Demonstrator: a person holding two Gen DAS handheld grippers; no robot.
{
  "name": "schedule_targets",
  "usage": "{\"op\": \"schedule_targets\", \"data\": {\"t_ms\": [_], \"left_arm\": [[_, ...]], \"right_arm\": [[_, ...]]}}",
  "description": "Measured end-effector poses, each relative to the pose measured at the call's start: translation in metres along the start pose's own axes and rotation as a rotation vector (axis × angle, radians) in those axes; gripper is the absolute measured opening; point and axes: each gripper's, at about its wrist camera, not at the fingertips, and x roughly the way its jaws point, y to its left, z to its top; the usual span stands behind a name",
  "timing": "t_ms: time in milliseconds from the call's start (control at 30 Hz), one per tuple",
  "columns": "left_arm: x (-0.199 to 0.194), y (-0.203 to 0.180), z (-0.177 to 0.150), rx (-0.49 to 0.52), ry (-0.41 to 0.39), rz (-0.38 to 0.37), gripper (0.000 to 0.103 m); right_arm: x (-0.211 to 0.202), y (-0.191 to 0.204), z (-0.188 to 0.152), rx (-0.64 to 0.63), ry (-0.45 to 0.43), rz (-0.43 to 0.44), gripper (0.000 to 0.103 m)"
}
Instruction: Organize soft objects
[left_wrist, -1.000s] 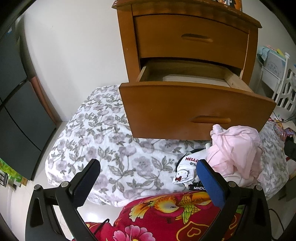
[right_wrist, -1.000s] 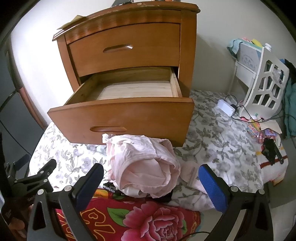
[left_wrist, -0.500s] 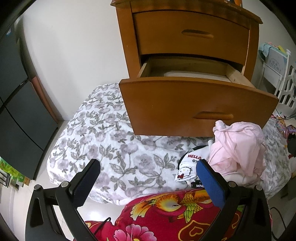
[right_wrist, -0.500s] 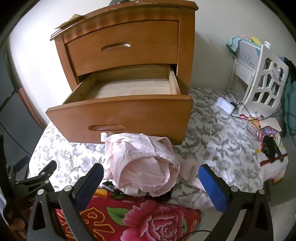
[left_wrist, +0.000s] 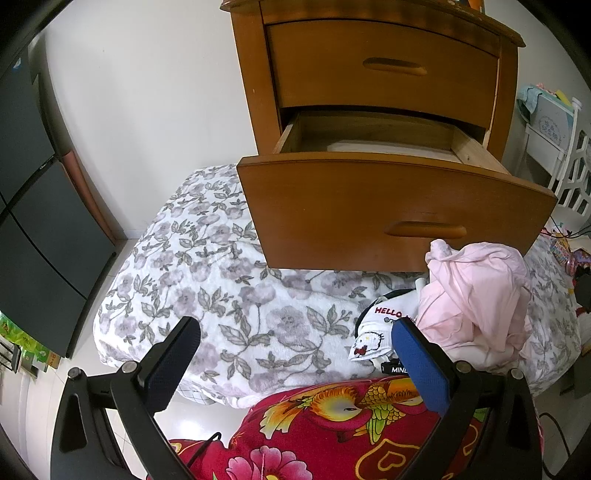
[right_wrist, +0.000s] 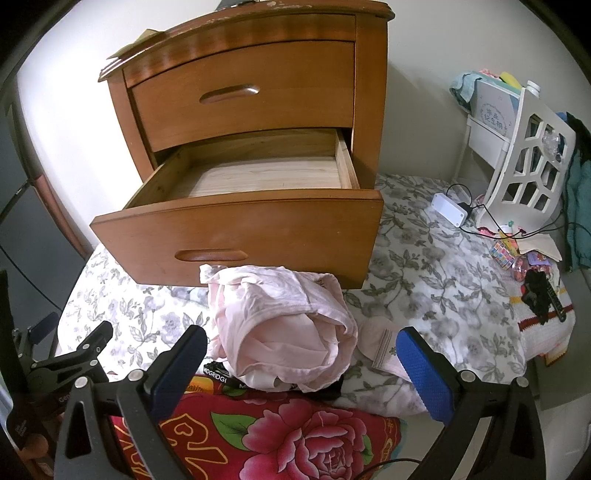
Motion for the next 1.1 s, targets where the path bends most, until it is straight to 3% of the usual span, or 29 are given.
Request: {"op": "schedule_targets", "data": {"t_ms": [1100], "left_arm": [[-0.0013, 0.0014, -0.0002, -0.005, 0.000, 0.014, 0.103]], "right_arm": [[0.0004, 0.0009, -0.0026, 0.004, 0.004, -0.003, 0.103]]}}
